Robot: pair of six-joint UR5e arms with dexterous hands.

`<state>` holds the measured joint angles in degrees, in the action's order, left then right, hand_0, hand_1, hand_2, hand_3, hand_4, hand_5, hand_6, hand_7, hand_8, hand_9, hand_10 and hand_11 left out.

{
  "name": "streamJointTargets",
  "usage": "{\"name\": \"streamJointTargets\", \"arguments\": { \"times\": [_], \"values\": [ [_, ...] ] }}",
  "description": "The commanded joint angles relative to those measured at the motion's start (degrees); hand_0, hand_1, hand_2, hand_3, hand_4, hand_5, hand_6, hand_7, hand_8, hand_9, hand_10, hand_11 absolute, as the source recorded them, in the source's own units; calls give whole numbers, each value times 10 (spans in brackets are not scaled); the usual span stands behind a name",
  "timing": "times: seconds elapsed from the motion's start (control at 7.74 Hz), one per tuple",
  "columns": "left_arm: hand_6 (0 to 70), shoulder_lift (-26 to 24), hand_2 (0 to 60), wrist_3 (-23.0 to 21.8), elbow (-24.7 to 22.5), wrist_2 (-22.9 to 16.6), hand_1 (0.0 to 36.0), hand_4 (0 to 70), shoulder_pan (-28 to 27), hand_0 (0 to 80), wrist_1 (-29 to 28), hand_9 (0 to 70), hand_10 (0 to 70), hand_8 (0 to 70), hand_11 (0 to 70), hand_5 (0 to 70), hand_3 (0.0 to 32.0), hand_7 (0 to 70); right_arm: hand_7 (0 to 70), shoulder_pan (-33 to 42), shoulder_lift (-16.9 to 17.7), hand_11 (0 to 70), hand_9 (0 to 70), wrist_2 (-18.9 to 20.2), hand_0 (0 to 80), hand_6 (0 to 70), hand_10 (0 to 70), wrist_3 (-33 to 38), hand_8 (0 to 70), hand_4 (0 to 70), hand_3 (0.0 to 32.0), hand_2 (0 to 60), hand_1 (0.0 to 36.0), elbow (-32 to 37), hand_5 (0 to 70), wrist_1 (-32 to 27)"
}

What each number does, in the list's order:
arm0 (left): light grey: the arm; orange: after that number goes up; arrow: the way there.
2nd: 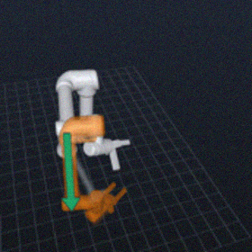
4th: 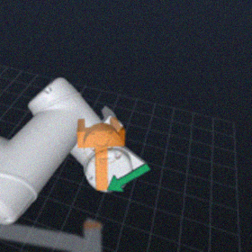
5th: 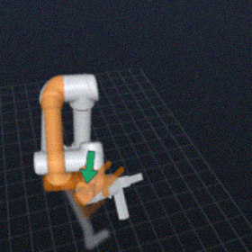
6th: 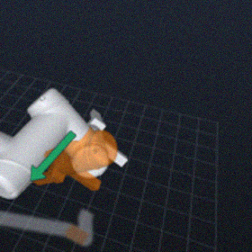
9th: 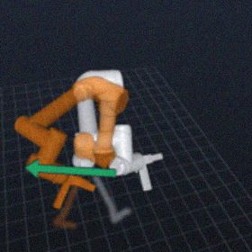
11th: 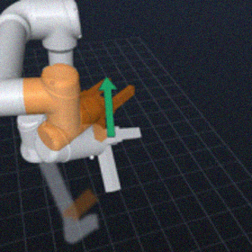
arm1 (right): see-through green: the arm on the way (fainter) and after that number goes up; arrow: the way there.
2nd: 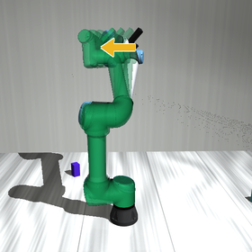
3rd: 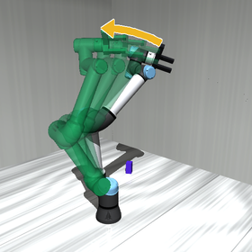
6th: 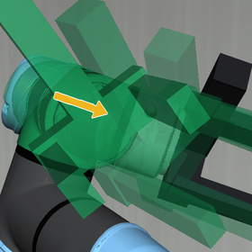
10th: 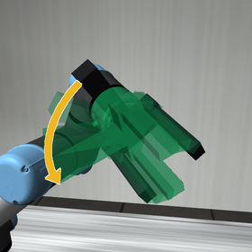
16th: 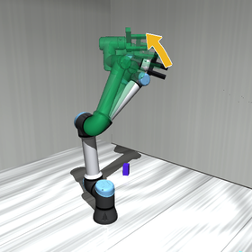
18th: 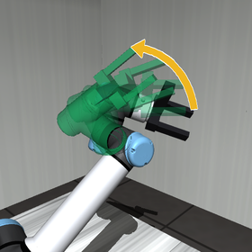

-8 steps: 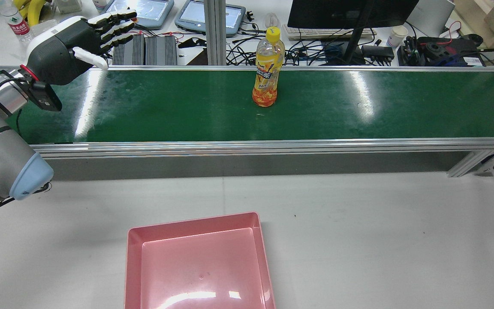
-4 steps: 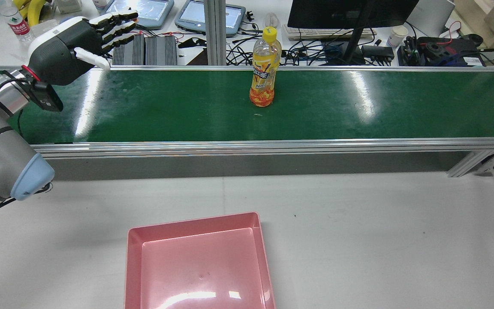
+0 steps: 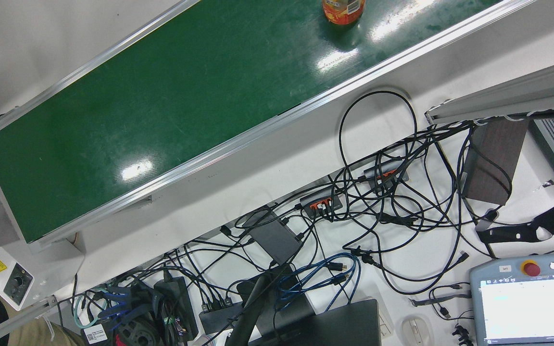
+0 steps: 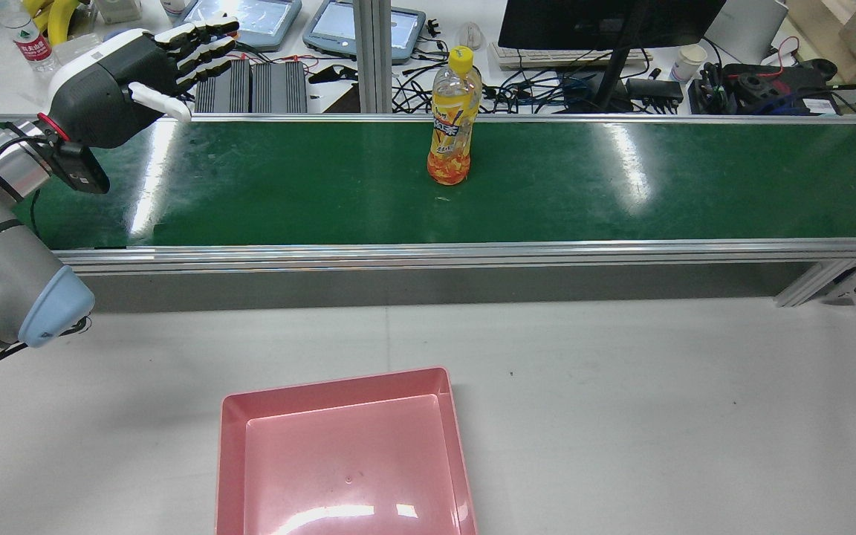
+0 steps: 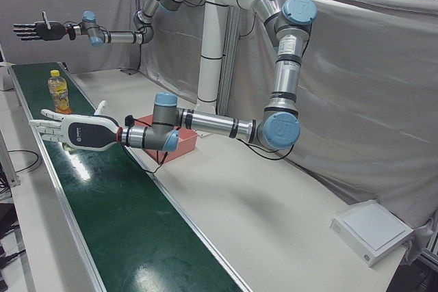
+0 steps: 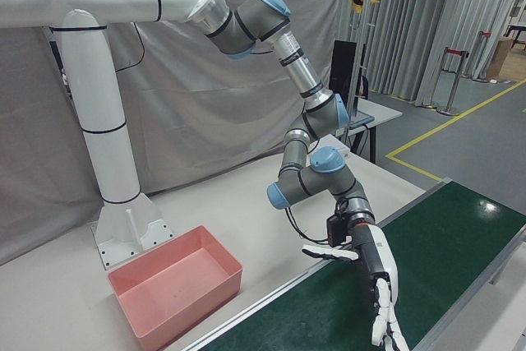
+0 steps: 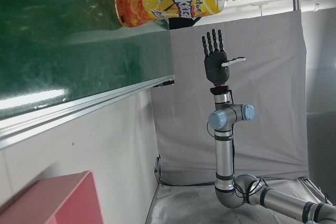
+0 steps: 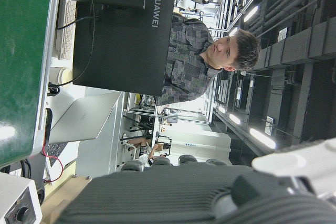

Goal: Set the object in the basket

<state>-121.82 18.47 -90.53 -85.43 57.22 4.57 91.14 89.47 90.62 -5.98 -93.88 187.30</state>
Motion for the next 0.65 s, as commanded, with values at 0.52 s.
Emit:
{"name": "streamJointTargets", "arguments": {
  "times": [0.52],
  "values": [
    [14,1,0,-1,1,1,84,155,1,555,0,66,60,60,103,63,24,4,0,1,0,0,0,0,0,0,0,0,0,0,0,0,0,-1,0,0]
  ]
}}
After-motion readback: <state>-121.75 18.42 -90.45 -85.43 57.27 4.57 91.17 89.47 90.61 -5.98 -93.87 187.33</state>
